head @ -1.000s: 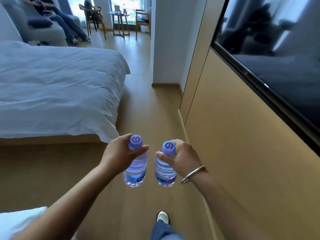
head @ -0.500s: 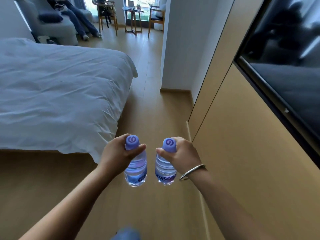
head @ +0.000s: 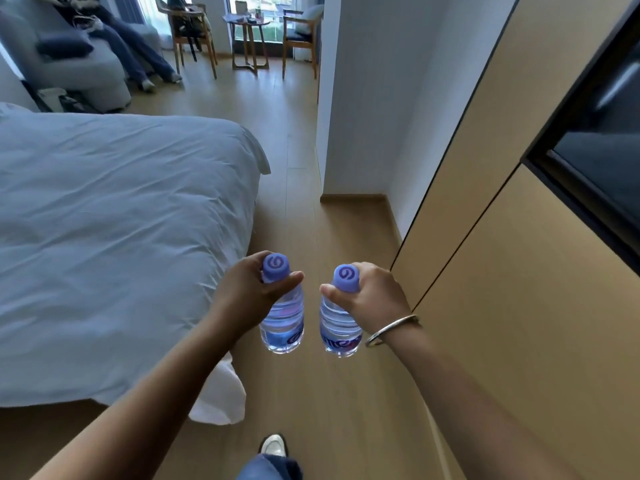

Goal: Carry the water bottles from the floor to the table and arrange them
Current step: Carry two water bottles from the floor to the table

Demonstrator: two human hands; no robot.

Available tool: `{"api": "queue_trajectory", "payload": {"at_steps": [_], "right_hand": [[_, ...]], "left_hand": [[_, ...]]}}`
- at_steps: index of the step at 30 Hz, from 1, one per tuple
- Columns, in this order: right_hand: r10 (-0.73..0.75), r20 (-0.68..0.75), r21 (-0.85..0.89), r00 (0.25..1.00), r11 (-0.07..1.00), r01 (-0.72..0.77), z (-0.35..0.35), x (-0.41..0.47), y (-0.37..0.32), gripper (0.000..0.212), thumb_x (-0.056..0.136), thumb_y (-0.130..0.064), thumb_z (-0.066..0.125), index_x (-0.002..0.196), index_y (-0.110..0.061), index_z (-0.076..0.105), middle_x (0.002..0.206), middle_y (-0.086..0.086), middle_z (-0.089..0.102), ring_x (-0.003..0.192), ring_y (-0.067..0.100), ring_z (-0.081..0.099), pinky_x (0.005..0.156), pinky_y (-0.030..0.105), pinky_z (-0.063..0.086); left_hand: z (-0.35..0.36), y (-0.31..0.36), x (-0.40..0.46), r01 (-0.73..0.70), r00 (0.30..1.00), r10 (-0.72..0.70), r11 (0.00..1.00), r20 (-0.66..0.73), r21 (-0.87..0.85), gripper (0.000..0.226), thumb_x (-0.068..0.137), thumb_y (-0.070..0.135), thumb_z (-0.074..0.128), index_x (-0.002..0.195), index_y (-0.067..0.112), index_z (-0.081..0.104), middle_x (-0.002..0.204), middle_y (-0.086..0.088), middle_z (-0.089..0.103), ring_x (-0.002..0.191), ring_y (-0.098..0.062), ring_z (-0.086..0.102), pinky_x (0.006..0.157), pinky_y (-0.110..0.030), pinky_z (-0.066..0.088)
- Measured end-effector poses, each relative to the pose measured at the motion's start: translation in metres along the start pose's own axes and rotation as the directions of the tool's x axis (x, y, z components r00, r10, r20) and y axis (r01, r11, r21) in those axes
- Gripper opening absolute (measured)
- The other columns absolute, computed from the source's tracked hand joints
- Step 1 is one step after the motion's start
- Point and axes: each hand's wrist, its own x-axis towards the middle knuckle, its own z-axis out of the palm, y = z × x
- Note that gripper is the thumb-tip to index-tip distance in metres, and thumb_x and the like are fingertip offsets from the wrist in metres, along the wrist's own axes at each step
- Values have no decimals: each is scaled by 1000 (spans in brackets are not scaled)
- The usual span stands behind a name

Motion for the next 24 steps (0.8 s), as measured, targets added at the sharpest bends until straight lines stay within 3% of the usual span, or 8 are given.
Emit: {"api": "queue_trajectory", "payload": {"at_steps": [5,14,20,24], "right_hand": [[18,-50,31,999,999,-16,19,75,-11,34,75,-46,69,79,-13,62,77,3,61,72,23,57,65,30,46],[47,-43,37,998,998,-45,30,209,12,41,74,-53,67,79,-12,63,76,4,62,71,24,58,68,36,50],[-5,-38,16,999,1000,6,15,325,46,41,74,-53,67,81,-12,64,79,4,63,74,24,58,67,33,47],[-66,-35,18,997,998,67,-8,401,61,43,75,-52,66,84,-10,64,80,7,63,74,25,59,70,40,51]], "left_hand": [[-11,-24,73,-8,1000,8,1000,11,0,24,73,36,75,78,14,67,72,-1,70,70,-20,65,70,-40,53],[17,-58,204,51,998,-52,999,37,15,22,72,38,75,75,18,66,68,4,68,69,-16,63,66,-34,48],[53,-56,318,48,999,-48,999,10,13,25,72,38,75,73,15,65,67,1,68,69,-21,64,66,-36,49],[69,-44,388,52,998,-51,998,-27,43,28,73,42,73,73,15,66,68,0,68,68,-21,63,67,-38,50]]}}
